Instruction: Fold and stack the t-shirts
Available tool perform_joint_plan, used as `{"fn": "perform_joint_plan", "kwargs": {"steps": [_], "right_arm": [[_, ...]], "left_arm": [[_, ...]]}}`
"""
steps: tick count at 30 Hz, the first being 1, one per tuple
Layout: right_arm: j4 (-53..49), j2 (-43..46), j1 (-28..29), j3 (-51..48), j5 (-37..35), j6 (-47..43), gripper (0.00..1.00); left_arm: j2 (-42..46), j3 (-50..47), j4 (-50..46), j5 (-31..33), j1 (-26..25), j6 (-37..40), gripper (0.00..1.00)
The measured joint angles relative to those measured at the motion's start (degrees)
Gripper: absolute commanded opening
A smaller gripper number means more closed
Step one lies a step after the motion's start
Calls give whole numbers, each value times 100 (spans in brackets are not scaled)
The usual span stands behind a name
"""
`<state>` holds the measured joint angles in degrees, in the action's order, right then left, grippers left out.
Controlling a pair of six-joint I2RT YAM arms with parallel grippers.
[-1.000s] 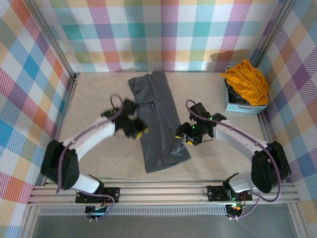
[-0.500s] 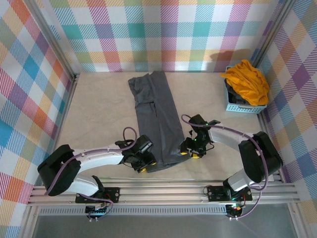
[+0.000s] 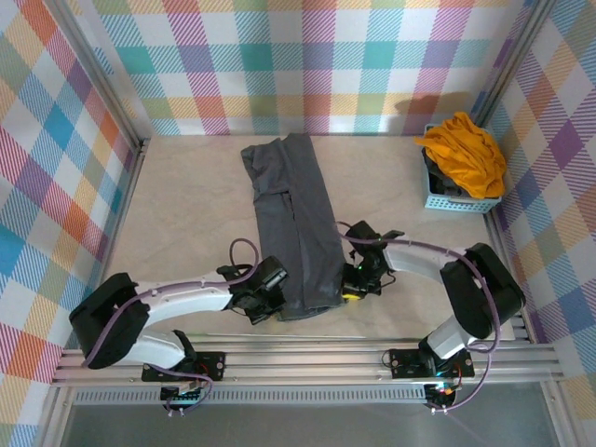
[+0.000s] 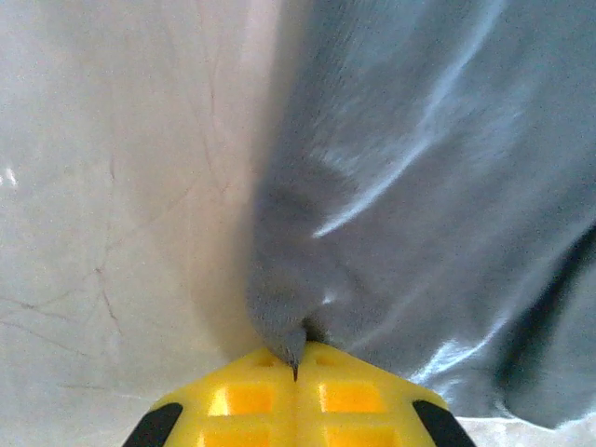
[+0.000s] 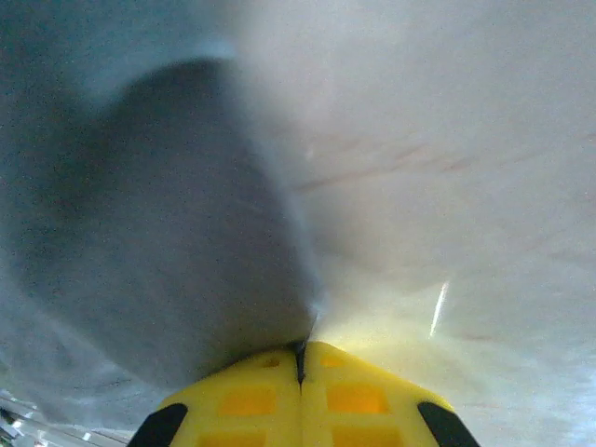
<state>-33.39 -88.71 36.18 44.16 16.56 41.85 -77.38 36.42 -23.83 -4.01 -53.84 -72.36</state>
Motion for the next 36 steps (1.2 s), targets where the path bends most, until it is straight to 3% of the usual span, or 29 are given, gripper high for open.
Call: {"fn": "perform_joint_plan", "kwargs": {"steps": [8,14,21,28,32,36], "right_arm": [[343,437,1635,-164,39,1532,0],[518,675,1827,-192,-76,2422,0],[680,879,1827,-256,-116,3132,0],[505,1517,1370,-197,-249,3506,0],[243,1342,866,463,-249,3392,0],[151,885,345,1397,-186,3119,0]], "left_arm": [[2857,-1115,-688,669,332,-155,0],[4210,-1991,-1019,579,494,-428,0],[4183,-1764,-1060,540,494,-470,0],[3807,-673,-1049,848,546,-299,0],[3589,-378,-876,964,896,-170,0],[3038,-83,-573,831,1631,90,0]]}}
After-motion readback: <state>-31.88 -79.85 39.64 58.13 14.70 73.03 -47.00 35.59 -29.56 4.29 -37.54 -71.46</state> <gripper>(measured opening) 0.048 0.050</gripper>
